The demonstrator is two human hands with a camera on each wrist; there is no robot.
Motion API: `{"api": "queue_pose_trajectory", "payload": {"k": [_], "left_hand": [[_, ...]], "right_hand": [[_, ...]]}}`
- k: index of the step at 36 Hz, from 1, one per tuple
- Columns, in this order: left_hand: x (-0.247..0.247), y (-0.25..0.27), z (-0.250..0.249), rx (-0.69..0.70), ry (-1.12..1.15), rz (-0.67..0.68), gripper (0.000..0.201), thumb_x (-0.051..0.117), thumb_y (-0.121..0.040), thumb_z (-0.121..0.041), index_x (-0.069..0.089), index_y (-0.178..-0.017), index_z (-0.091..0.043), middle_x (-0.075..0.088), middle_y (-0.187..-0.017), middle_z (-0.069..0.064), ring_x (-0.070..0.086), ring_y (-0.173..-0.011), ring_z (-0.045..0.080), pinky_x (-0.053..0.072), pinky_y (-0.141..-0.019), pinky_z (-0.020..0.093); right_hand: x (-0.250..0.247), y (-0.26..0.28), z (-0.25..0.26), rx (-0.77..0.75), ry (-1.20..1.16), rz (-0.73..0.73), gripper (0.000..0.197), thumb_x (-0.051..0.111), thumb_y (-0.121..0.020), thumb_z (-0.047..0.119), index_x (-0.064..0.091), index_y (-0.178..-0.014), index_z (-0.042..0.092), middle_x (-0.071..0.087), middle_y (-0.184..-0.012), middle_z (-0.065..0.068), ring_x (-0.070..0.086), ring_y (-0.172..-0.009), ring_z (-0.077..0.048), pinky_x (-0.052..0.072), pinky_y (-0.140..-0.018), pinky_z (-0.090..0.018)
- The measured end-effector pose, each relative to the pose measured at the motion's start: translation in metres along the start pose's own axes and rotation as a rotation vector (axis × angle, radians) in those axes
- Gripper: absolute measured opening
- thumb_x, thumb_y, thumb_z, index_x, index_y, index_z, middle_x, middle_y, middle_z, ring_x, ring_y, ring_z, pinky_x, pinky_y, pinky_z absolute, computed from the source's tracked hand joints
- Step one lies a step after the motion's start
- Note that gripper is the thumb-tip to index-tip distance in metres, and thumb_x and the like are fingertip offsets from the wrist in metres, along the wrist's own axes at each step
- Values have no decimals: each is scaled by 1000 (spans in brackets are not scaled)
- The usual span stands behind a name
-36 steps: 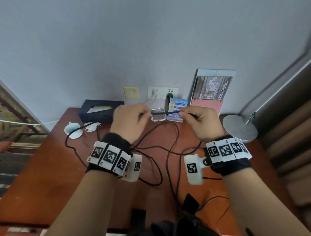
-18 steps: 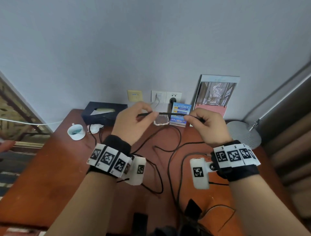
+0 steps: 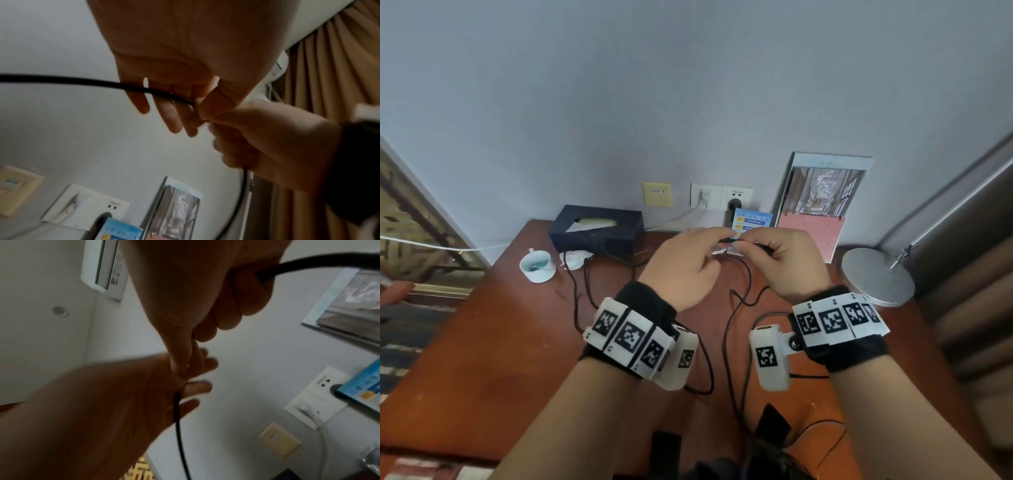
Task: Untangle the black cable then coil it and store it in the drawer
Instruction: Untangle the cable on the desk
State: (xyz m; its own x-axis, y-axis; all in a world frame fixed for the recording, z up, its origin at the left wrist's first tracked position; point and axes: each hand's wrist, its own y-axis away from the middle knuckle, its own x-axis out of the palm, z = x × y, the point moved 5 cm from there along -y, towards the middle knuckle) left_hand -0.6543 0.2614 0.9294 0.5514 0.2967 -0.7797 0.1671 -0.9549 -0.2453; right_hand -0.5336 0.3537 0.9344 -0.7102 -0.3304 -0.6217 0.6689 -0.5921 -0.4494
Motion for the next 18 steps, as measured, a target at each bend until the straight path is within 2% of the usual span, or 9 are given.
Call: {"api": "queue_pose_trajectory", "payload": {"k": [3, 6, 8, 10, 11, 13, 16, 18], "left_hand": [[14, -3, -16, 2, -76, 6, 36, 43, -72, -23, 54, -105, -13, 61, -100, 3, 55, -93, 27, 42, -76, 37], [23, -3, -14, -54, -75, 20, 21, 49, -76, -20, 42, -95, -18, 52, -98, 0, 52, -94, 26, 34, -73, 35], [22, -2, -11, -49, -62, 20, 21, 51, -78, -25, 40, -95, -23, 49, -96, -6, 49, -94, 21, 32, -73, 34], [19, -2, -11, -43, -51, 11, 19, 53, -78, -28, 42, -94, -25, 48, -91, -11, 46, -89, 17, 32, -74, 34], [17, -3, -11, -39, -44, -3, 19, 52, -77, -31, 44, -93, -27, 48, -88, -13, 46, -88, 16, 33, -74, 34], [13, -3, -12, -43, -25, -38, 28, 49, -72, -37, 51, -98, -28, 52, -83, -14, 48, -86, 13, 36, -76, 35], [8, -1, -3, -80, 34, -93, 38, 50, -73, -44, 58, -108, -30, 51, -73, -16, 48, -73, 1, 43, -80, 35], [5, 1, 4, -71, 48, -116, 34, 52, -77, -52, 61, -103, -33, 61, -79, -14, 55, -79, 1, 49, -82, 39]], "right_hand": [[15, 1, 8, -17, 61, 54, 23, 52, -81, 37, 70, -81, 23, 68, -70, 7, 59, -64, -13, 45, -58, -28], [20, 4, 10, -25, 68, 106, 12, 52, -81, 25, 63, -76, 24, 53, -61, 18, 47, -60, -1, 33, -55, -12], [20, 5, 9, -31, 46, 150, 12, 53, -84, 23, 60, -77, 29, 51, -62, 24, 49, -62, 7, 33, -58, -7], [19, 5, 6, -16, 16, 163, 8, 57, -87, 22, 63, -82, 24, 57, -69, 20, 52, -66, 5, 37, -62, -10], [19, 4, 5, -5, 7, 149, 6, 60, -87, 23, 62, -82, 21, 59, -71, 17, 54, -67, -2, 41, -63, -18], [16, 4, 1, 37, -4, 91, 16, 65, -86, 27, 56, -80, 16, 58, -67, 12, 54, -63, -12, 43, -61, -30], [8, 4, -4, 75, -13, 27, 25, 68, -83, 33, 50, -79, 16, 53, -58, 9, 48, -56, -11, 41, -58, -32], [4, 4, -4, 46, -28, 31, 21, 67, -84, 33, 55, -77, 18, 51, -56, 8, 46, -55, -11, 40, -57, -33]]}}
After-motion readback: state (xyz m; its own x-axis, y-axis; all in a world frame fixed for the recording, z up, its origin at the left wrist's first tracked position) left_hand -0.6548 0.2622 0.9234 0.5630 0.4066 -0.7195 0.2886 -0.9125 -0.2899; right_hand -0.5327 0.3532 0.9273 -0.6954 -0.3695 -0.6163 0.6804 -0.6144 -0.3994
